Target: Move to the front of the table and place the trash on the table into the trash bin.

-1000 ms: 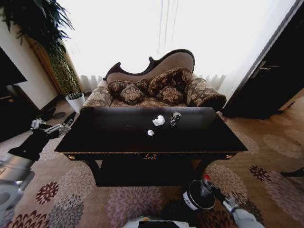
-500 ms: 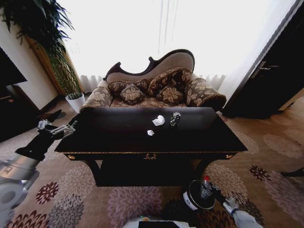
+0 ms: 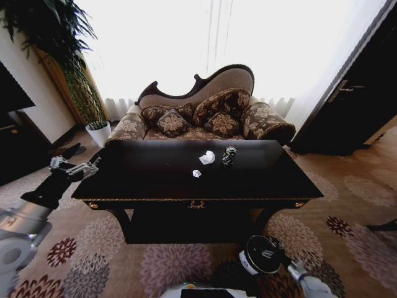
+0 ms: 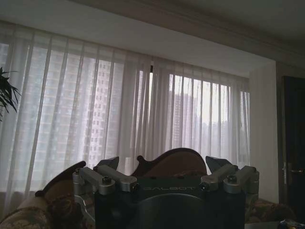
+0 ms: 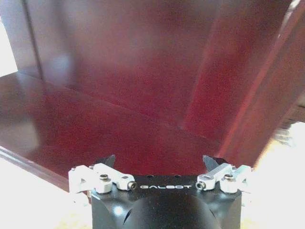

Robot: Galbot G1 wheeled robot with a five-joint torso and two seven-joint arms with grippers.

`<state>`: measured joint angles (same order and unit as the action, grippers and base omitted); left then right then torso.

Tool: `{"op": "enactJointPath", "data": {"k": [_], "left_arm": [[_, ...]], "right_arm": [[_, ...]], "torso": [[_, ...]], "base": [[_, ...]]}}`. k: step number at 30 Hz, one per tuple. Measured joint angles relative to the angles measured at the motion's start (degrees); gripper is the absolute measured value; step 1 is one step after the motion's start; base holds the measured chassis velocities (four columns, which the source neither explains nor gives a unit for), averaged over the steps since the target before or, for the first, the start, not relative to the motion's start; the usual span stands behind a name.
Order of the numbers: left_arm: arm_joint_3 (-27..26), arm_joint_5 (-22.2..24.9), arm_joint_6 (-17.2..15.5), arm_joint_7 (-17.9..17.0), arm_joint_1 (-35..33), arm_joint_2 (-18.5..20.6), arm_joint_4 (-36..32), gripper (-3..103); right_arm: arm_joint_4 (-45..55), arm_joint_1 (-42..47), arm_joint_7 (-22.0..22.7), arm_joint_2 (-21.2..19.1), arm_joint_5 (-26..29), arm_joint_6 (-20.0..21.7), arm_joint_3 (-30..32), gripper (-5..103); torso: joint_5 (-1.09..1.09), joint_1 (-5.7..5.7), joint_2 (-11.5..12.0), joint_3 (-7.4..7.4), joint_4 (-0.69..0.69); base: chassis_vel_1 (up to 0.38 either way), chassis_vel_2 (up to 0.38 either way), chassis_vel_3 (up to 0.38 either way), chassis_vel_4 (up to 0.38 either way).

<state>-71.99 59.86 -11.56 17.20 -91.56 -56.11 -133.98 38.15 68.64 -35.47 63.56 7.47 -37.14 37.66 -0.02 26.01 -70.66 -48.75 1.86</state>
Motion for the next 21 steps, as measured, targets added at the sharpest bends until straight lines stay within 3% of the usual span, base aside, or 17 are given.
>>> {"op": "enactJointPath", "data": {"k": [11, 14, 21], "left_arm": [[2.8, -1.7, 0.1, 0.0, 2.2, -1.8, 1.1, 100], [4.0, -2.5, 0.1, 0.0, 2.8, -2.3, 1.6, 100], [5.2, -3.2, 0.2, 0.1, 3.5, -2.5, 2.3, 100]], "right_arm": [[22.1, 15.0, 2.0, 4.4, 8.4, 7.9, 1.3, 100], [32.2, 20.2, 2.8, 6.0, 13.1, 11.0, 3.4, 100], [47.4, 28.6, 3.0, 7.0, 16.2, 15.4, 10.6, 100]], "torso": [[0.00, -0.01, 0.0, 0.00, 0.01], [0.00, 0.00, 0.0, 0.00, 0.01], [-0.01, -0.01, 0.0, 0.00, 0.01]], "base": [[0.000, 0.000, 0.000, 0.000], [0.000, 0.000, 0.000, 0.000], [0.000, 0.000, 0.000, 0.000]]}}
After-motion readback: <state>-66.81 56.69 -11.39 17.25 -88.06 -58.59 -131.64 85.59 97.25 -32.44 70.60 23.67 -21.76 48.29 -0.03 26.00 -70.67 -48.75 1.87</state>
